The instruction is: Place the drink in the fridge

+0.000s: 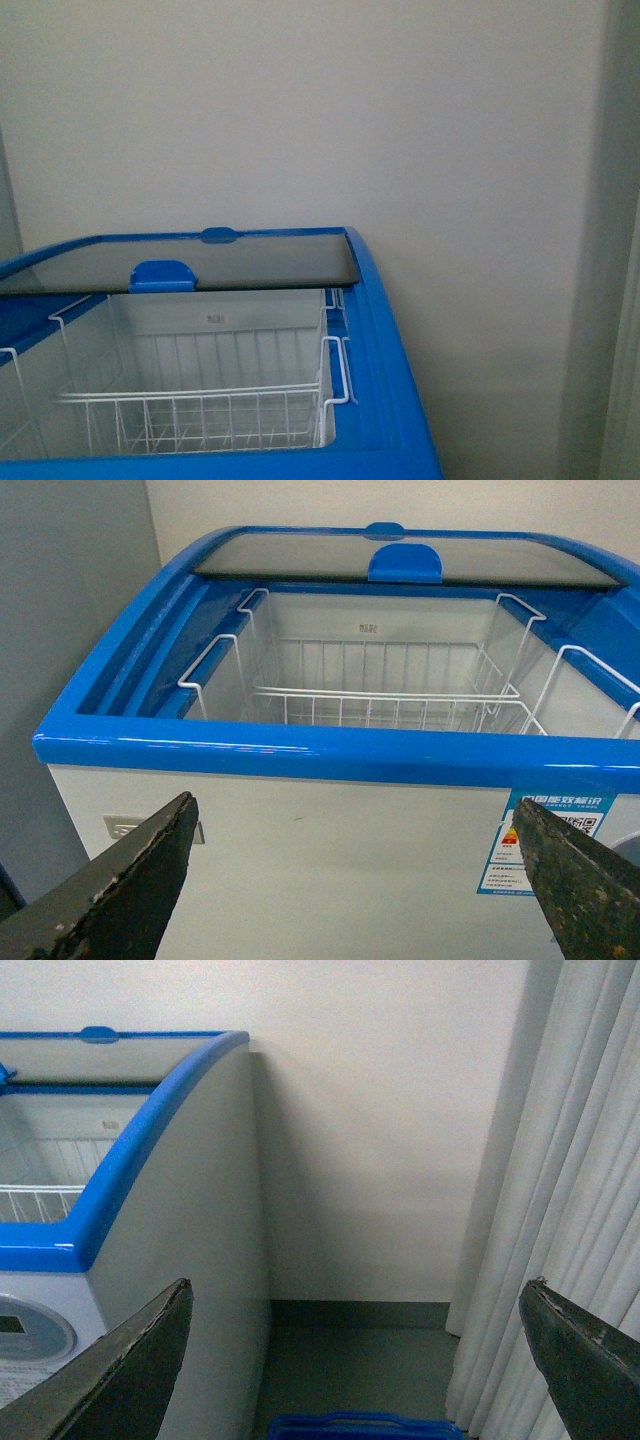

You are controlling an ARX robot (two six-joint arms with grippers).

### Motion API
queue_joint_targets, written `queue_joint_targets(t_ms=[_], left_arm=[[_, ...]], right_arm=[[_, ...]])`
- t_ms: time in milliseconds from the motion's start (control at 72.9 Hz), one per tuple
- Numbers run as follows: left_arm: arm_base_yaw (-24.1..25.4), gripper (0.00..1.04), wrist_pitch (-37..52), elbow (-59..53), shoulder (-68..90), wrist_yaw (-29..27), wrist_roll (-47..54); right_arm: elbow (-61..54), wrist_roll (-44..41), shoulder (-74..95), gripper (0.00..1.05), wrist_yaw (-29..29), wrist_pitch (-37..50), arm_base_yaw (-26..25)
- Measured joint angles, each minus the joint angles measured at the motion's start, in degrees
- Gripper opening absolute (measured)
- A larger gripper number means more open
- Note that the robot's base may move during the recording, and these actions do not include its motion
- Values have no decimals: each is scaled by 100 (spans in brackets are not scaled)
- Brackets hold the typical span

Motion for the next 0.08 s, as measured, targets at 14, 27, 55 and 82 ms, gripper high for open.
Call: queue_joint_targets(t_ms=[14,27,55,82], left_arm=[[0,97,0,0,0,0,0],[0,97,0,0,0,0,0],[0,97,0,0,0,0,0],[0,97,0,0,0,0,0]], right_arm=[[0,0,0,98,0,0,0],[0,0,0,98,0,0,0],[0,0,0,98,0,0,0],[0,0,0,98,0,0,0]])
